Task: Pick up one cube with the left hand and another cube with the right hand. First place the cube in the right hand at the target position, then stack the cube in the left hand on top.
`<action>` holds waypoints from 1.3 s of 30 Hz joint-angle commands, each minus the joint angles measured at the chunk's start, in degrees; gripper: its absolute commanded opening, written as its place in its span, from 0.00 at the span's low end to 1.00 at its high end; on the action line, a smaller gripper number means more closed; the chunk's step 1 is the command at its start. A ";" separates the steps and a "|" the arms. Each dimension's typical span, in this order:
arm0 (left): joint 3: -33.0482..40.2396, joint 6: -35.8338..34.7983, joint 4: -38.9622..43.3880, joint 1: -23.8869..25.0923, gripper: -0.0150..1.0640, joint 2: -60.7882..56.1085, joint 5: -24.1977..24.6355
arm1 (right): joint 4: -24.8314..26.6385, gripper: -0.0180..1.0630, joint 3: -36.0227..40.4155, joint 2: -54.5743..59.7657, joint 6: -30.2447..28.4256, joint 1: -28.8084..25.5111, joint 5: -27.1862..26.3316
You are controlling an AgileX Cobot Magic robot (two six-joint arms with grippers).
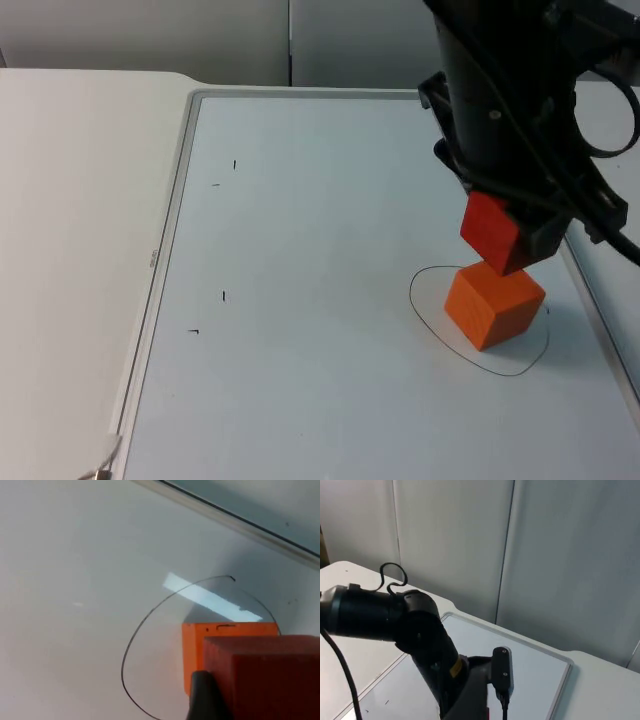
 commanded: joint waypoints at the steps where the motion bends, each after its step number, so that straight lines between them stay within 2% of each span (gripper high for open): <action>1: -1.52 -0.38 -0.02 -0.33 0.01 0.63 0.34 | 0.09 0.79 0.31 -0.25 0.15 0.20 -0.29; 39: -1.52 -0.45 -3.03 -0.33 0.01 4.71 -1.41 | 0.09 0.78 0.31 -0.25 0.15 0.20 -0.40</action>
